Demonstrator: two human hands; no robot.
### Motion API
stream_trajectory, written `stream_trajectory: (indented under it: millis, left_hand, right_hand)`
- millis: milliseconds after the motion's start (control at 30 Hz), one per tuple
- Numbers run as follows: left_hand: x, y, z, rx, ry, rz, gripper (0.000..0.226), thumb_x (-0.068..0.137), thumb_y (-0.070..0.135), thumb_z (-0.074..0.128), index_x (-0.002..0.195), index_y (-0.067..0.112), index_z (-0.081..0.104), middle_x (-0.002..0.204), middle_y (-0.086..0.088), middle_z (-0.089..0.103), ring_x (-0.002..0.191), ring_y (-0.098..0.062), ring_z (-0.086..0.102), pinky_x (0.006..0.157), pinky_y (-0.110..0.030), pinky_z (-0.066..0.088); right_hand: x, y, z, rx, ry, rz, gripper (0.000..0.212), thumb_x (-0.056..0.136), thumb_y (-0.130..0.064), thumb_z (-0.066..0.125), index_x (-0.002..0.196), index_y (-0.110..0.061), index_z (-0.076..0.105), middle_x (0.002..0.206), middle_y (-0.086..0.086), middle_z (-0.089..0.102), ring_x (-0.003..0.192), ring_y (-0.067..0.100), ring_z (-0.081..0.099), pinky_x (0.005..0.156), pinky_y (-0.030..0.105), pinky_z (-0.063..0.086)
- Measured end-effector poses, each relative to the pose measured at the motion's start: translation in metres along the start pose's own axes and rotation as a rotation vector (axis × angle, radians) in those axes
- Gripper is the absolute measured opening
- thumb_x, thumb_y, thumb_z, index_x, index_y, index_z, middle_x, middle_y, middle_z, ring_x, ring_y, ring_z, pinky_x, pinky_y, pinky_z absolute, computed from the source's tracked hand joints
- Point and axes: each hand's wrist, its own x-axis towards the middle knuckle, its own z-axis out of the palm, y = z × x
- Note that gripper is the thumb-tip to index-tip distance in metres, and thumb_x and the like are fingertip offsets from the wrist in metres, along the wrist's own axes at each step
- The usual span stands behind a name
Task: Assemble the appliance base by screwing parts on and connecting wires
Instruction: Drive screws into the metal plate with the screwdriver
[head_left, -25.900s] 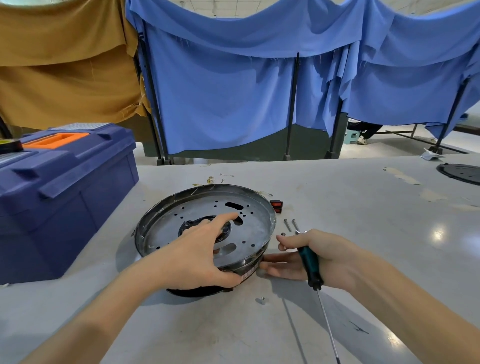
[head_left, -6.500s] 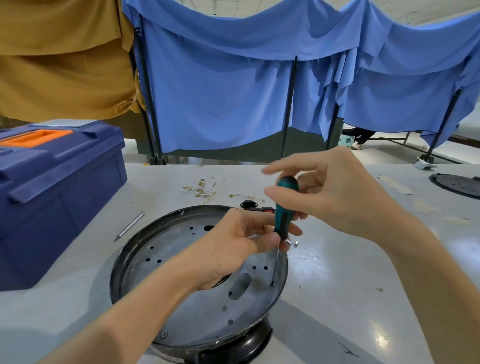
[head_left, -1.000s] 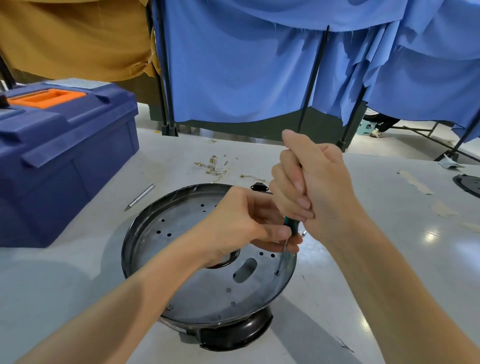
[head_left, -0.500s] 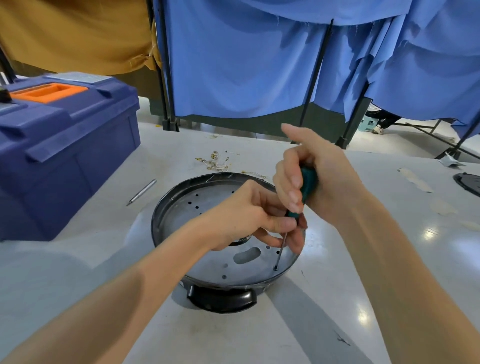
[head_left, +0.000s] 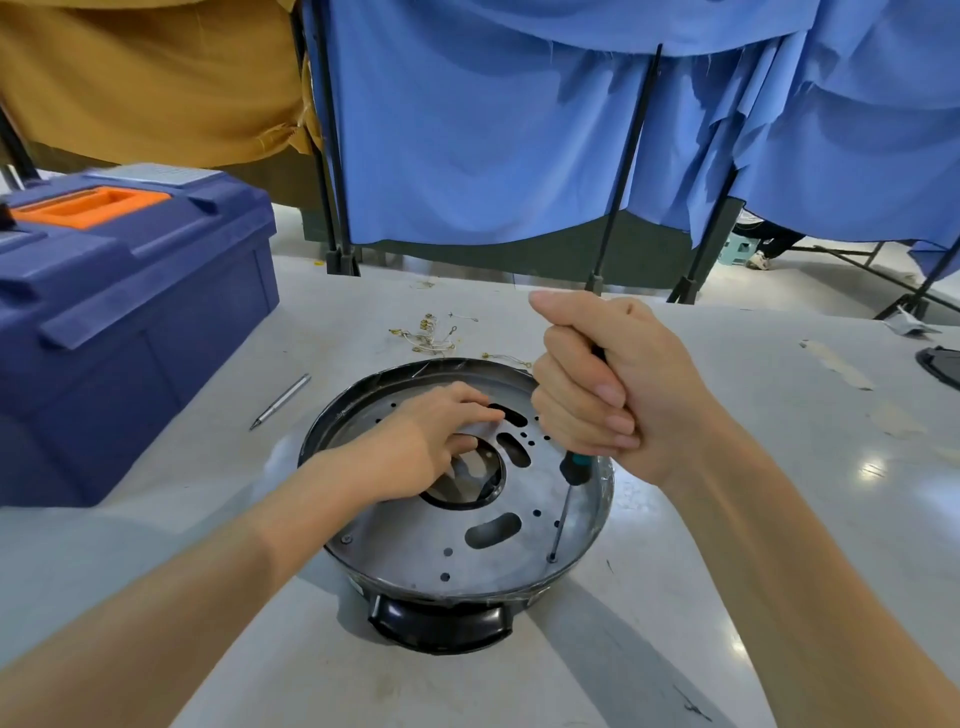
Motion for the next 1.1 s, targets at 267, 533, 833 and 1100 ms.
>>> stream_trajectory:
  millis: [267, 533, 833, 1100]
  left_hand:
    - [-0.003, -0.003, 0.003, 0.144, -0.015, -0.046, 0.048, 0.101, 0.006, 0.047, 0.147, 0.02, 0.042, 0.149, 0.005, 0.039, 0.138, -0.015, 0.038, 0.113, -0.03, 0.029]
    - [-0.02, 0.02, -0.004, 0.271, -0.056, -0.138, 0.038, 0.102, 0.038, 0.041, 0.111, 0.009, 0.064, 0.113, -0.002, 0.052, 0.107, -0.022, 0.054, 0.093, -0.038, 0.042]
    - [-0.031, 0.051, 0.008, -0.074, 0.132, 0.093, 0.035, 0.092, 0.032, 0.064, 0.125, 0.019, 0.062, 0.122, 0.007, 0.048, 0.112, -0.011, 0.046, 0.095, -0.028, 0.042]
    - [-0.035, 0.06, 0.018, -0.922, -0.265, 0.084, 0.026, 0.081, 0.004, 0.075, 0.107, 0.005, 0.072, 0.101, -0.007, 0.074, 0.096, -0.016, 0.067, 0.084, -0.022, 0.051]
  right_hand:
    - [-0.004, -0.001, -0.012, 0.029, 0.034, 0.011, 0.065, 0.099, -0.021, 0.045, 0.035, -0.012, 0.036, 0.029, -0.001, 0.026, 0.024, 0.014, 0.019, 0.033, 0.014, 0.021]
    - [-0.01, -0.002, -0.012, 0.044, -0.018, 0.03, 0.064, 0.095, -0.023, 0.048, 0.034, -0.011, 0.034, 0.029, -0.002, 0.025, 0.023, 0.013, 0.019, 0.033, 0.014, 0.018]
    - [-0.013, 0.0, -0.006, 0.035, -0.043, 0.009, 0.067, 0.099, -0.021, 0.044, 0.034, -0.01, 0.031, 0.029, -0.002, 0.024, 0.023, 0.013, 0.016, 0.034, 0.014, 0.017]
    - [-0.013, 0.001, -0.005, 0.011, -0.012, -0.009, 0.066, 0.099, -0.022, 0.044, 0.036, -0.008, 0.028, 0.029, -0.001, 0.022, 0.024, 0.014, 0.015, 0.034, 0.015, 0.013]
